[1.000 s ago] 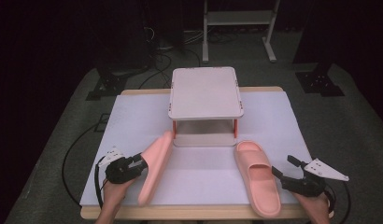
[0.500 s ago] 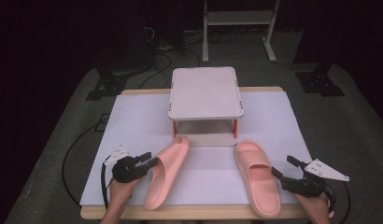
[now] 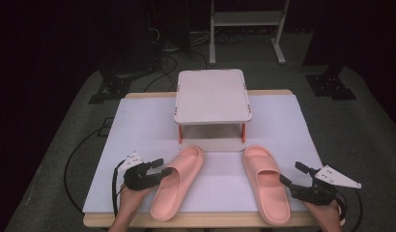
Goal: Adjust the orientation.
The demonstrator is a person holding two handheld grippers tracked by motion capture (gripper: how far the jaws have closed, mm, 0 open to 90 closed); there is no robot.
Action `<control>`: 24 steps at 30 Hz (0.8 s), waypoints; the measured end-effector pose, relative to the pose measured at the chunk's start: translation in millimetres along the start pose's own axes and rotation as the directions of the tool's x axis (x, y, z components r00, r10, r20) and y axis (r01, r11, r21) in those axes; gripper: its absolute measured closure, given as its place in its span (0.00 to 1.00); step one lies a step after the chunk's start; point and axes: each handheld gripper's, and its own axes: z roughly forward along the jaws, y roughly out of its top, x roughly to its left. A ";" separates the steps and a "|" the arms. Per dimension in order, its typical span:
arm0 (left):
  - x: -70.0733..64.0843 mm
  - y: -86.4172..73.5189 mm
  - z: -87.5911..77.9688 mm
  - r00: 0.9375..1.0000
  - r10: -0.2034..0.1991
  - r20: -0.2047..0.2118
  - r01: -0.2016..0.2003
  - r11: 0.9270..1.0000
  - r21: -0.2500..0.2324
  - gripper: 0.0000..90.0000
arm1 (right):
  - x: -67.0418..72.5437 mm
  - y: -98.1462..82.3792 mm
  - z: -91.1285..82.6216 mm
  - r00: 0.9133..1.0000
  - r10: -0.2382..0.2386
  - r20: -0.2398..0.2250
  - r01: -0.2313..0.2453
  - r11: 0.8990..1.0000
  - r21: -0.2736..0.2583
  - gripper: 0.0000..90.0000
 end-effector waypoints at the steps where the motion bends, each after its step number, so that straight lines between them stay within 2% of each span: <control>1: -0.7 0.0 0.9 1.000 0.001 0.003 -0.001 1.000 0.002 0.46 | 0.0 0.0 0.0 1.000 0.000 -0.002 0.000 1.000 -0.001 0.20; 5: -3.2 -0.2 3.8 1.000 0.014 0.007 -0.014 1.000 0.009 0.44 | 0.3 -0.1 0.2 1.000 -0.003 -0.010 0.003 1.000 0.000 0.20; 12: -11.5 -0.6 12.4 0.998 0.064 0.009 -0.064 0.997 0.044 0.39 | 2.6 -0.9 1.9 1.000 -0.009 -0.022 0.009 1.000 0.013 0.21; 19: -14.3 -1.4 15.3 0.997 0.073 0.016 -0.074 0.996 0.046 0.38 | 2.8 -2.6 6.4 0.999 -0.007 -0.035 0.008 0.999 0.036 0.22; 24: -15.6 -1.7 17.3 0.996 0.092 0.006 -0.092 0.995 0.045 0.35 | 3.9 -0.5 14.0 0.999 -0.026 -0.038 0.028 0.998 0.056 0.23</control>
